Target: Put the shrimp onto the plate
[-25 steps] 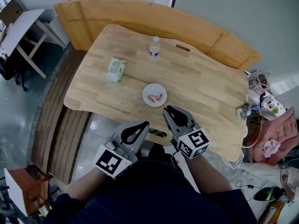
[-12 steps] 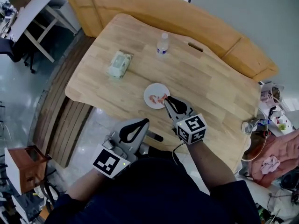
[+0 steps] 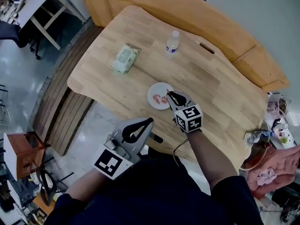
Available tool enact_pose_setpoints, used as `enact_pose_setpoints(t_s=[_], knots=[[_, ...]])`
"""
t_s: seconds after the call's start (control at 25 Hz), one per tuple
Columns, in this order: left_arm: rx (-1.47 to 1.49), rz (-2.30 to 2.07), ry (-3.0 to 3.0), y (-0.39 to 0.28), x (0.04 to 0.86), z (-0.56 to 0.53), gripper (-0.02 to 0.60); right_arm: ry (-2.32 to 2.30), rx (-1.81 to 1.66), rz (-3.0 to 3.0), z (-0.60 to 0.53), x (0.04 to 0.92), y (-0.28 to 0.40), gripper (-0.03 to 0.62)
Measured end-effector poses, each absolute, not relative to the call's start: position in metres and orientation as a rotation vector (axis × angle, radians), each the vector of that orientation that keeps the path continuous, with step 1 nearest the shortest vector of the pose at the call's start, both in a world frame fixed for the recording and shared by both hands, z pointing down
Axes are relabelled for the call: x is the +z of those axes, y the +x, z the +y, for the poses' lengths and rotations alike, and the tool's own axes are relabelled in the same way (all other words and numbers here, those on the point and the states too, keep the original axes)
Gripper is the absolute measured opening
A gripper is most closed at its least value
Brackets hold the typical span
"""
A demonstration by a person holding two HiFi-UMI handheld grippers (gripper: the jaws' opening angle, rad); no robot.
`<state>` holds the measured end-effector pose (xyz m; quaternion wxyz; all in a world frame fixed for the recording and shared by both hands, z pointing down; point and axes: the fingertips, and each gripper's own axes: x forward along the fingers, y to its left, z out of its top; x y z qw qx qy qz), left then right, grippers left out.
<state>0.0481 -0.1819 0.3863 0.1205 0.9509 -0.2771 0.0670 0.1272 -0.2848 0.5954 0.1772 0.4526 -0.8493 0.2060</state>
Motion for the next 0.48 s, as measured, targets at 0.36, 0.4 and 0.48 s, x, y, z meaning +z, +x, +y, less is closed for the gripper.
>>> enact_pose_setpoints(t_s=[0.36,0.4,0.48], knots=[[0.229,-0.847,2.743,0.045,0.397,-0.187,0.003,1.155,0.606,-2.286,-0.311,0.66,0.121,0.063],[0.235,-0.853,2.739,0.044,0.398,-0.188,0.005,1.144,0.609,-2.272,-0.313,0.668,0.119,0.063],[0.243,-0.862,2.732,0.041,0.401,-0.189,0.005,1.126,0.62,-2.247,-0.317,0.681,0.117,0.063]])
